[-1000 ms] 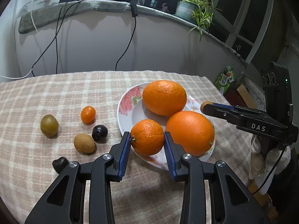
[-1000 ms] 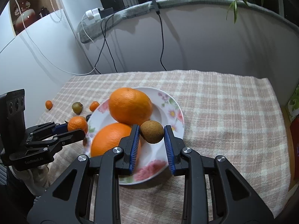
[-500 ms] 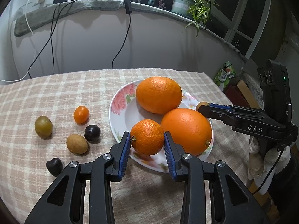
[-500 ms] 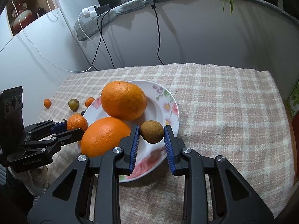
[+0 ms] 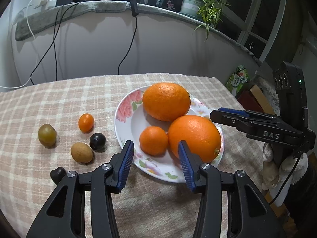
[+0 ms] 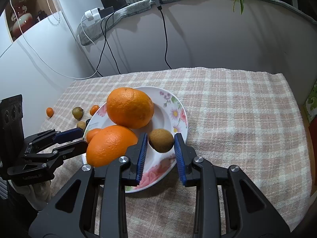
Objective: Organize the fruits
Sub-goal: 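Lower the mandarin into the plate and open the left tool while the right tool releases the kiwi there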
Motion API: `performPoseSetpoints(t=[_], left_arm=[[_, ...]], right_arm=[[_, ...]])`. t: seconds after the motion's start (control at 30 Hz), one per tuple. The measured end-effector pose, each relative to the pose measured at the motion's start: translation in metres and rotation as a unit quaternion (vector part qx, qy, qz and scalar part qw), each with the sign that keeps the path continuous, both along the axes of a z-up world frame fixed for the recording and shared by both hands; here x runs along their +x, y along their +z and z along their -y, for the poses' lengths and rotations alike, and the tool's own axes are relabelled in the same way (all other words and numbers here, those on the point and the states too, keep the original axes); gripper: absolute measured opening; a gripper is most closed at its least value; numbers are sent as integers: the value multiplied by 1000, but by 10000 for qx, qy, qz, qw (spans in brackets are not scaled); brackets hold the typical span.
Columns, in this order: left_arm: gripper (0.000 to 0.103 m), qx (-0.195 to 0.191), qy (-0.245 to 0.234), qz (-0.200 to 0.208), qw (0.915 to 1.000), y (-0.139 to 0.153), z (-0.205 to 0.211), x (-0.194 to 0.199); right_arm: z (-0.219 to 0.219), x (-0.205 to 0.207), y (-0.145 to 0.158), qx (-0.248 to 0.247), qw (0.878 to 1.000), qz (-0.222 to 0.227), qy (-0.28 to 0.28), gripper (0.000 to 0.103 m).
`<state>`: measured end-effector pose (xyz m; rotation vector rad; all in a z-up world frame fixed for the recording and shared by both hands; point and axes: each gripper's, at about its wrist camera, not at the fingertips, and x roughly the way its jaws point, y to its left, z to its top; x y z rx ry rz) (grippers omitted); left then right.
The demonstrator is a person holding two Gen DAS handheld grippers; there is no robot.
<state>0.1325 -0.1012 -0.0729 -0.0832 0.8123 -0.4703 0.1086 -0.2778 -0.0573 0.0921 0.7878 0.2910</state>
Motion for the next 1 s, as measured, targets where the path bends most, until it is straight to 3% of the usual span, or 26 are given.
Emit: performPoseSetpoints(t=[0.03, 0.1, 0.6, 1.0], left_arm=[[46, -3, 2, -1, 10000, 0, 0, 0], [46, -8, 10, -4, 10000, 0, 0, -1], [46, -61, 130, 85, 9999, 6, -15, -12], [46, -59, 513, 165, 9985, 11, -56, -28]], right_arm=[[0, -1, 1, 1, 10000, 42, -21, 59], [0, -4, 4, 7, 9999, 108, -34, 65], [-13, -12, 18, -12, 9997, 238, 104, 69], [-46, -14, 31, -129, 9980, 354, 502, 69]])
